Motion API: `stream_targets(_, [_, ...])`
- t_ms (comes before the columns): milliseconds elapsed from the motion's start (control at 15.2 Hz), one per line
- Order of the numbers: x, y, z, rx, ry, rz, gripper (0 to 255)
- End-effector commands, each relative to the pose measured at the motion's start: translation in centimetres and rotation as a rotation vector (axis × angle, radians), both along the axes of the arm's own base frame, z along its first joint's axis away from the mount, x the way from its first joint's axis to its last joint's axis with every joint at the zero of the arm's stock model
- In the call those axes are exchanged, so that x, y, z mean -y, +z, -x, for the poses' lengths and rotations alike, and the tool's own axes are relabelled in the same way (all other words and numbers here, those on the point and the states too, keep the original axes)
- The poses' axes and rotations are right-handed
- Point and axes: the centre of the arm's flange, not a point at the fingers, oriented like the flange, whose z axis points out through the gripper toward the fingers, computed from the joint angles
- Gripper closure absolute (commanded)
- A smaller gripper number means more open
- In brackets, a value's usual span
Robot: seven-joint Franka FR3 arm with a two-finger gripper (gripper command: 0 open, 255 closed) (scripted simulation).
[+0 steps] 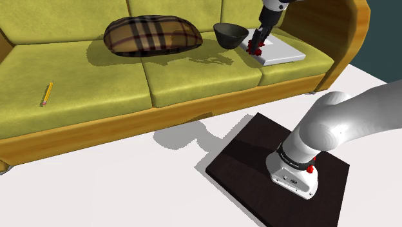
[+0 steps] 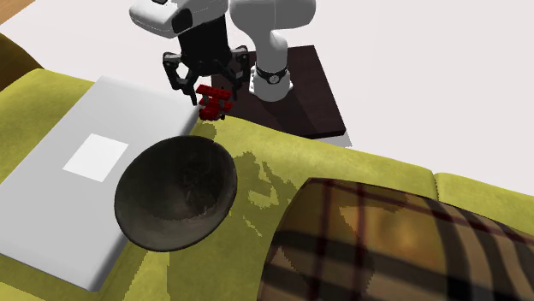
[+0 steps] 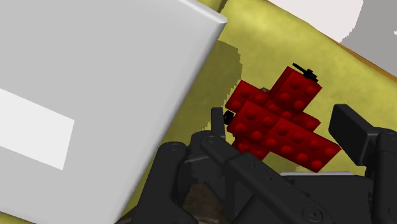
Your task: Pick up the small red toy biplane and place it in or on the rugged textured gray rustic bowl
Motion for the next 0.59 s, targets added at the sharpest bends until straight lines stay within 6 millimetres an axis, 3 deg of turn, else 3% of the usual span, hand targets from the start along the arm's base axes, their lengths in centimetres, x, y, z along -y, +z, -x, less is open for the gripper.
stream_targets(0, [0.0,1.1,0.0,0.0,0.0,0.0,255])
stream_targets(528, [0.0,5.3,0.0,0.0,0.0,0.0,255])
